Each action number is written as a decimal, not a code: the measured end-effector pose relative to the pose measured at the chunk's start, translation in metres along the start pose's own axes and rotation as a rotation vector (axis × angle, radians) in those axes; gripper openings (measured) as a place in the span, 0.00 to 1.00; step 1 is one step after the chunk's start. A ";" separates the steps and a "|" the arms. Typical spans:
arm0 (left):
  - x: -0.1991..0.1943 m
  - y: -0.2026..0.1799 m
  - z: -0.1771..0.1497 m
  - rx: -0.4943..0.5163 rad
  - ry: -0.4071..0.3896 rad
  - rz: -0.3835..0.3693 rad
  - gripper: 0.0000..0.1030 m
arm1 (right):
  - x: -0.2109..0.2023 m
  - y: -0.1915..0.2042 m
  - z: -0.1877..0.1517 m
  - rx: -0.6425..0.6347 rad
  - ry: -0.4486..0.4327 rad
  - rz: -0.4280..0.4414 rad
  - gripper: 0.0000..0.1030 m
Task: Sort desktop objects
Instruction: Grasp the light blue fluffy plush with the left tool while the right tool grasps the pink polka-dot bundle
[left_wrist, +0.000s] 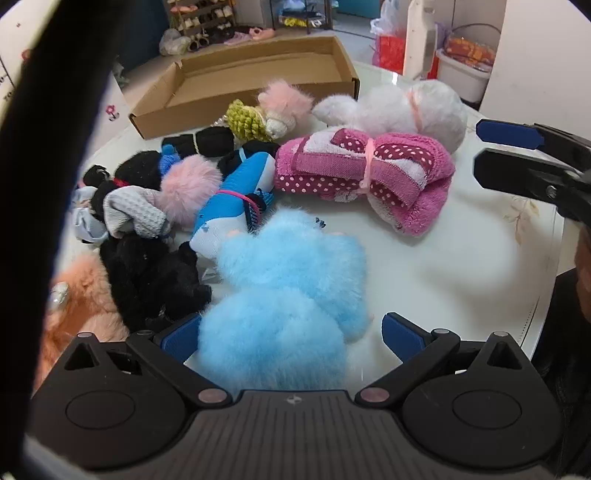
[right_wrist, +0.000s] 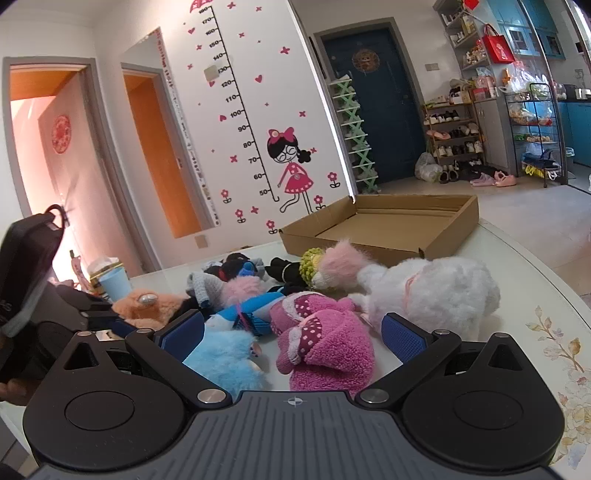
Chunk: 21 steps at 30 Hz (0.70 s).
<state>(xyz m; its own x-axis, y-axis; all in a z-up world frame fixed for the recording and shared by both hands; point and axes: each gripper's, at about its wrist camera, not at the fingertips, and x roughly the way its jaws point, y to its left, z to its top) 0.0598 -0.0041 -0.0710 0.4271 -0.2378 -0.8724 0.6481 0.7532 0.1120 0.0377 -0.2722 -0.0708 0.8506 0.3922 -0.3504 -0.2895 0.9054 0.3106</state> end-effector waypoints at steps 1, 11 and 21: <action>0.003 0.002 0.002 -0.006 0.011 -0.012 0.99 | 0.000 0.001 0.000 -0.004 0.002 0.002 1.00; 0.039 -0.002 0.002 0.060 0.102 0.032 0.99 | 0.014 0.006 -0.002 -0.081 0.064 -0.009 1.00; 0.046 0.012 -0.007 -0.093 0.085 0.031 1.00 | 0.053 0.004 0.000 -0.108 0.157 -0.028 1.00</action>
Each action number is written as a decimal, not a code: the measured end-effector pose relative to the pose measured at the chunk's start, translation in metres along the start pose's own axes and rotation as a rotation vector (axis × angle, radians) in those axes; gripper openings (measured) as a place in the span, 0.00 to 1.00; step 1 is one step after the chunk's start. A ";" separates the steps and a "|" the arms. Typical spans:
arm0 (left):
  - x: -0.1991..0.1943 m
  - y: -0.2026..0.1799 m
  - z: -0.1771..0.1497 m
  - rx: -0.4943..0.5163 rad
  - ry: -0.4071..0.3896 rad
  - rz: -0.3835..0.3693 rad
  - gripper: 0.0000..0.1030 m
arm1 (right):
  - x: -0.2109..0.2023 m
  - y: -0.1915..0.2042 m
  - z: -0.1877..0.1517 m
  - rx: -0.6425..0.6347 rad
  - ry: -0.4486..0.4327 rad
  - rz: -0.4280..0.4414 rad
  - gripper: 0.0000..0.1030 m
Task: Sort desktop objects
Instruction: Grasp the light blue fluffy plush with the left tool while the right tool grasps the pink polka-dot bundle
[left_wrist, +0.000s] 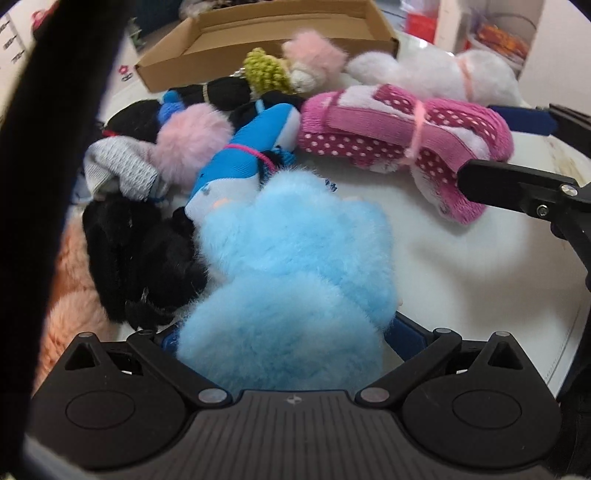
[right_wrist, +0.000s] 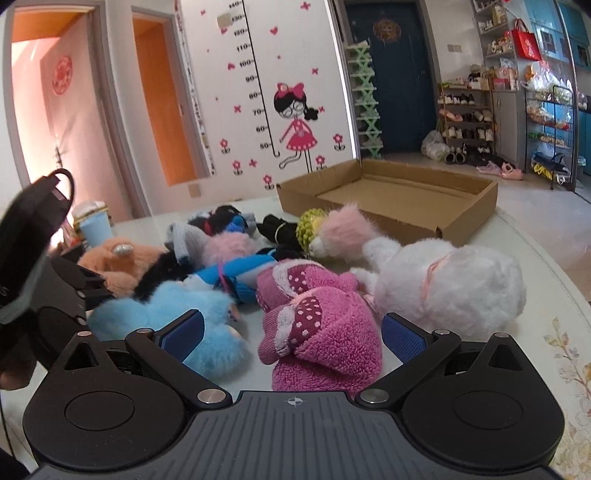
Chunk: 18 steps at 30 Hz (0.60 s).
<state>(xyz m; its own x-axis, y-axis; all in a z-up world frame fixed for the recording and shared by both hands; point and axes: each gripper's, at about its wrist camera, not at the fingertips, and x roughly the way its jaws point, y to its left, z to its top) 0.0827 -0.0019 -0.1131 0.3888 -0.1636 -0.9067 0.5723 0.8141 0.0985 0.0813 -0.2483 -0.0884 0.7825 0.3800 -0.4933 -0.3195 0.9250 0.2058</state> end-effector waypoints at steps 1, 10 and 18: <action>0.000 0.001 -0.002 -0.012 -0.009 -0.002 1.00 | 0.003 0.000 0.001 -0.001 0.003 0.002 1.00; 0.000 0.015 -0.029 -0.135 -0.083 -0.015 0.97 | 0.032 0.002 0.006 -0.035 0.077 -0.027 1.00; -0.009 0.001 -0.017 -0.155 -0.140 0.001 0.93 | 0.048 0.007 0.003 -0.064 0.154 -0.052 1.00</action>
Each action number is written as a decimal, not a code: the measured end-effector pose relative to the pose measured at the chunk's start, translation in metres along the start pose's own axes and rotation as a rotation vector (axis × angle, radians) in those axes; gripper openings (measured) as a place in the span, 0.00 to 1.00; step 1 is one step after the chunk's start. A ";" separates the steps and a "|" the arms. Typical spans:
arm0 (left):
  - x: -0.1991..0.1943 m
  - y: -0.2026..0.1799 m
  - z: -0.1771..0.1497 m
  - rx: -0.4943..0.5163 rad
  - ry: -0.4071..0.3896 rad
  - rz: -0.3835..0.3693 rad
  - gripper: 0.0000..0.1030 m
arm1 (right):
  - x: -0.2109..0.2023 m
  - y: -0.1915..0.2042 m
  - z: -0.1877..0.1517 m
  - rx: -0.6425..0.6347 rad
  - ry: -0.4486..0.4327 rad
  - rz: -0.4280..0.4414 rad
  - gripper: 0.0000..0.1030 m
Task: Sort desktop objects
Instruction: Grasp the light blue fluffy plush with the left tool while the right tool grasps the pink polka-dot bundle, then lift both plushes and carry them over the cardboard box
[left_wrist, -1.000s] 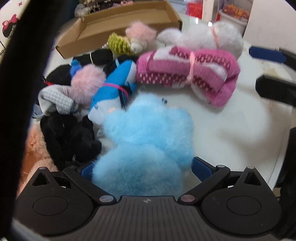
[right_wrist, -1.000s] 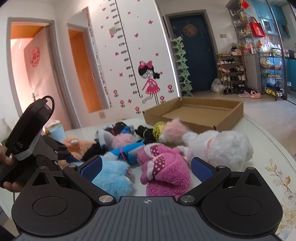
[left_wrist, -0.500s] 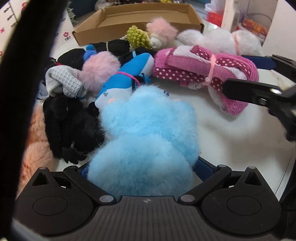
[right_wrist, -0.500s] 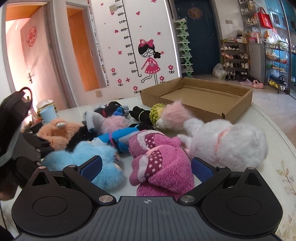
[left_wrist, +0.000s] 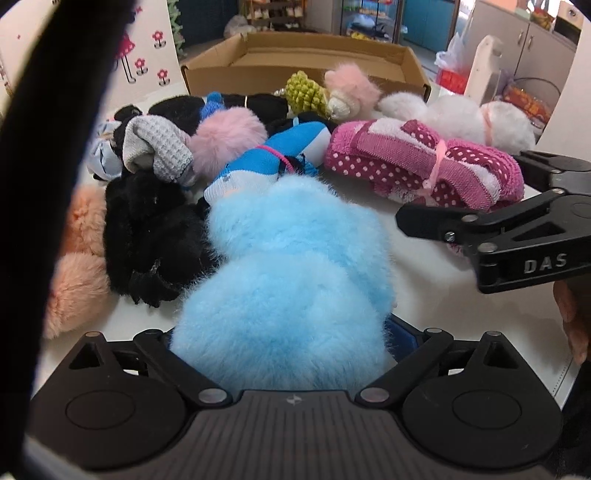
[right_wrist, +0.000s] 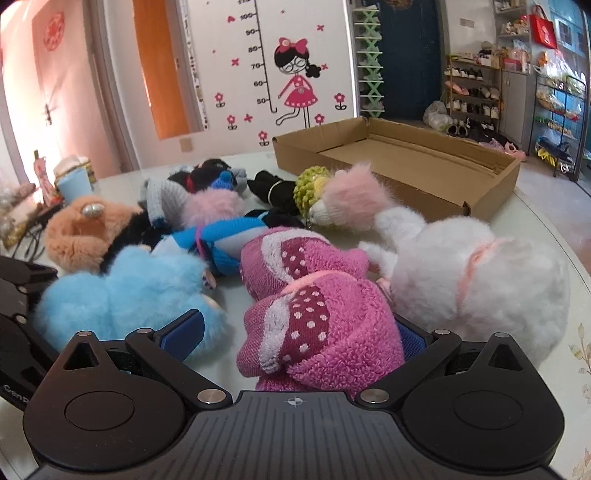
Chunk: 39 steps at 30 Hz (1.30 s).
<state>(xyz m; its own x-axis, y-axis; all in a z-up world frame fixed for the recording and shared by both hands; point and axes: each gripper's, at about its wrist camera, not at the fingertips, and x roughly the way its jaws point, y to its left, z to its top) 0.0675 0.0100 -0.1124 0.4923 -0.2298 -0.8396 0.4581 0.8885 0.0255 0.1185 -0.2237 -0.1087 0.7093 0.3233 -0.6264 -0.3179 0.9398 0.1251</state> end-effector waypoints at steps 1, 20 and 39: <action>0.004 0.000 0.005 -0.002 -0.008 0.001 0.93 | 0.002 0.000 0.001 -0.004 0.007 0.001 1.00; 0.010 0.003 0.006 -0.099 -0.001 0.041 1.00 | 0.031 0.002 0.007 -0.005 0.080 -0.054 1.00; 0.002 0.002 0.001 -0.159 -0.116 0.047 0.69 | 0.021 0.018 0.002 -0.113 0.055 -0.060 0.68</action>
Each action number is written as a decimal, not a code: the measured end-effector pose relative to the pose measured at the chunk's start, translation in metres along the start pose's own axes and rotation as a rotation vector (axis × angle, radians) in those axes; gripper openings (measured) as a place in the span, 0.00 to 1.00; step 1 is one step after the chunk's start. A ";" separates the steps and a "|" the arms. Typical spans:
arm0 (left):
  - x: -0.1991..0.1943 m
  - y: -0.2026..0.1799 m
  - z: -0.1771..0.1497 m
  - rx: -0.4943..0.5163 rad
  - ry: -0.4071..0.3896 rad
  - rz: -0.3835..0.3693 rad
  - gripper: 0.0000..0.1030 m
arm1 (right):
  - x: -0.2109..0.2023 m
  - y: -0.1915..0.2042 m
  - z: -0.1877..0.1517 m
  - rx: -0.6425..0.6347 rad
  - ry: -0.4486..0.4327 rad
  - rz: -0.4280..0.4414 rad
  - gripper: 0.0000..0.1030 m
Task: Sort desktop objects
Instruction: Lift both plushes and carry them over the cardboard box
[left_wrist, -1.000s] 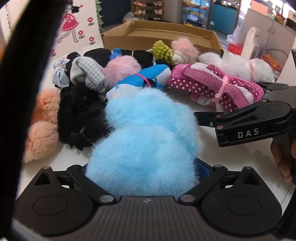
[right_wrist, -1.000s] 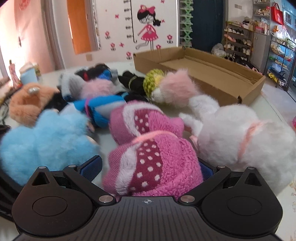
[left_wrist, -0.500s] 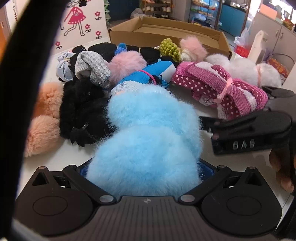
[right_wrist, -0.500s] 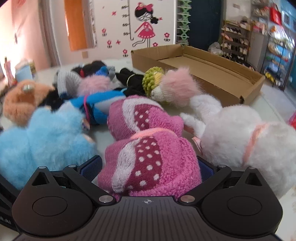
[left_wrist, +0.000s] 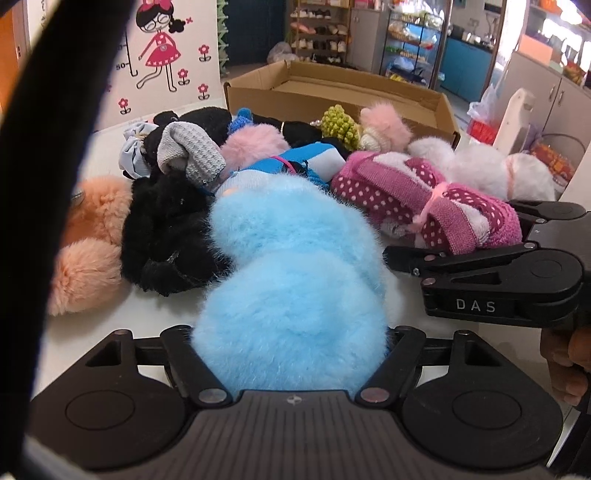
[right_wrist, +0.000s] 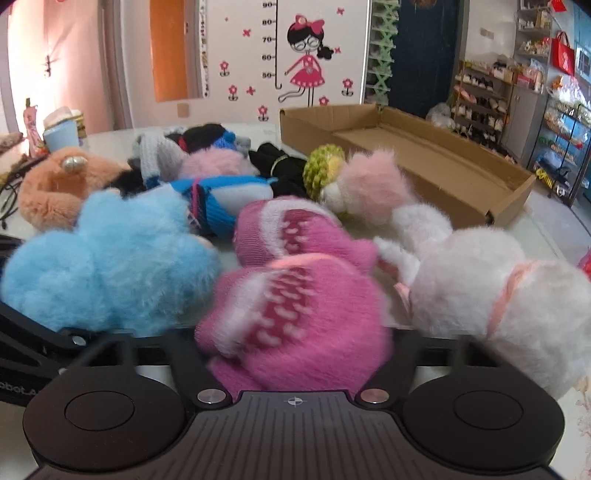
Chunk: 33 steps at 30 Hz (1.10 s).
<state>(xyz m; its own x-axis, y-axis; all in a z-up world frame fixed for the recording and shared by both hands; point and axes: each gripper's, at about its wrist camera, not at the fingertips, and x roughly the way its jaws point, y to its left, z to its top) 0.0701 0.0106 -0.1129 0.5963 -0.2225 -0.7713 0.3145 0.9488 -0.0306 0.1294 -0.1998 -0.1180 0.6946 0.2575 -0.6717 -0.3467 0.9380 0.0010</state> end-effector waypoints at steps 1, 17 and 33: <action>0.000 -0.001 -0.001 -0.001 -0.008 0.002 0.68 | 0.000 0.000 -0.001 -0.004 -0.004 0.001 0.67; -0.043 -0.004 -0.020 -0.005 -0.168 0.076 0.66 | -0.034 -0.005 -0.012 0.028 -0.073 -0.006 0.61; -0.115 -0.020 0.008 0.069 -0.304 0.134 0.67 | -0.081 -0.017 -0.013 0.113 -0.193 0.057 0.61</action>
<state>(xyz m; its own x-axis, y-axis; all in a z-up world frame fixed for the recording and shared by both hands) 0.0012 0.0160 -0.0179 0.8255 -0.1636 -0.5401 0.2614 0.9591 0.1091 0.0707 -0.2394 -0.0732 0.7872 0.3407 -0.5140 -0.3242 0.9377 0.1251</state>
